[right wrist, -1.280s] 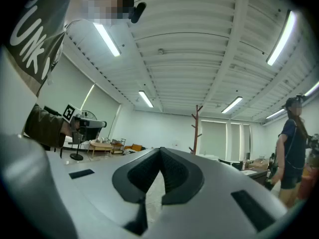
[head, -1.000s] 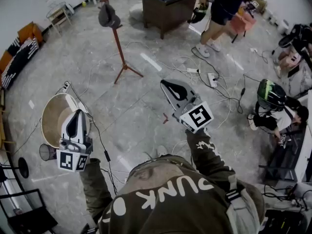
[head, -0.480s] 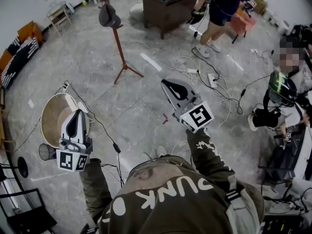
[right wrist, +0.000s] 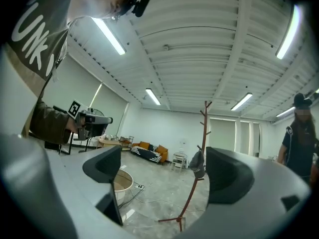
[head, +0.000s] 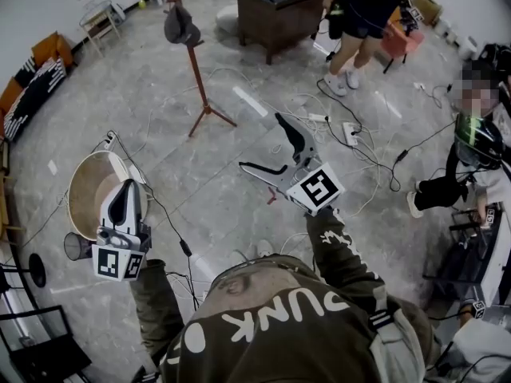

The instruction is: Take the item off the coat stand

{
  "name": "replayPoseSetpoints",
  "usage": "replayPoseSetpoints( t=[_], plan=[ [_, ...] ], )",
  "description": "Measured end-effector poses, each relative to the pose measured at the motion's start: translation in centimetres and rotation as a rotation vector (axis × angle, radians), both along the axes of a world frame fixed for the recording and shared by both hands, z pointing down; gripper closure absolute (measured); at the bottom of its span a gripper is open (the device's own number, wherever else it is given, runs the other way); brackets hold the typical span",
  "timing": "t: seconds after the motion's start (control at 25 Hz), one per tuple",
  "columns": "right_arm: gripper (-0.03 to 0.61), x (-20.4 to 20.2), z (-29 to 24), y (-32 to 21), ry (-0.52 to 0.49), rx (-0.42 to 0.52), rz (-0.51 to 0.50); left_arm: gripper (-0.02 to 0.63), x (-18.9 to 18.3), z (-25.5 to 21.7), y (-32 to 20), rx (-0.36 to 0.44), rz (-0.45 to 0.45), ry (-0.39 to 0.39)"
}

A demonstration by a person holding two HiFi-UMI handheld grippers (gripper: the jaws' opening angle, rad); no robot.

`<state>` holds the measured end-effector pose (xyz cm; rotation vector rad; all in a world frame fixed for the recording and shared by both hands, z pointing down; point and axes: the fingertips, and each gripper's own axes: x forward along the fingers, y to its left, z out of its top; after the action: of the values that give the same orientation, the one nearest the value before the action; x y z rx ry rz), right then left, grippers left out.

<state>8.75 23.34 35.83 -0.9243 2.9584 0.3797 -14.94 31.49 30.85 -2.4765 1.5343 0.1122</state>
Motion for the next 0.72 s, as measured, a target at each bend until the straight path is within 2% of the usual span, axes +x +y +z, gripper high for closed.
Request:
replayPoseSetpoints(
  t=[0.08,0.16,0.44,0.72],
  plan=[
    [0.028,0.0,-0.3,-0.2,-0.009,0.014,-0.007,0.609,0.2,0.0,-0.1,0.002,-0.004,0.000],
    [0.021,0.2,-0.5,-0.5,-0.018,0.021,-0.008,0.609,0.5,0.1,-0.3,0.001,-0.006,-0.001],
    [0.018,0.8,-0.8,-1.6,-0.031,0.027,0.000,0.609,0.5,0.0,-0.9,-0.004,-0.023,-0.006],
    [0.020,3.0,-0.6,-2.6,-0.042,0.025,0.006,0.609,2.8,0.1,-1.7,-0.009,-0.029,-0.013]
  ],
)
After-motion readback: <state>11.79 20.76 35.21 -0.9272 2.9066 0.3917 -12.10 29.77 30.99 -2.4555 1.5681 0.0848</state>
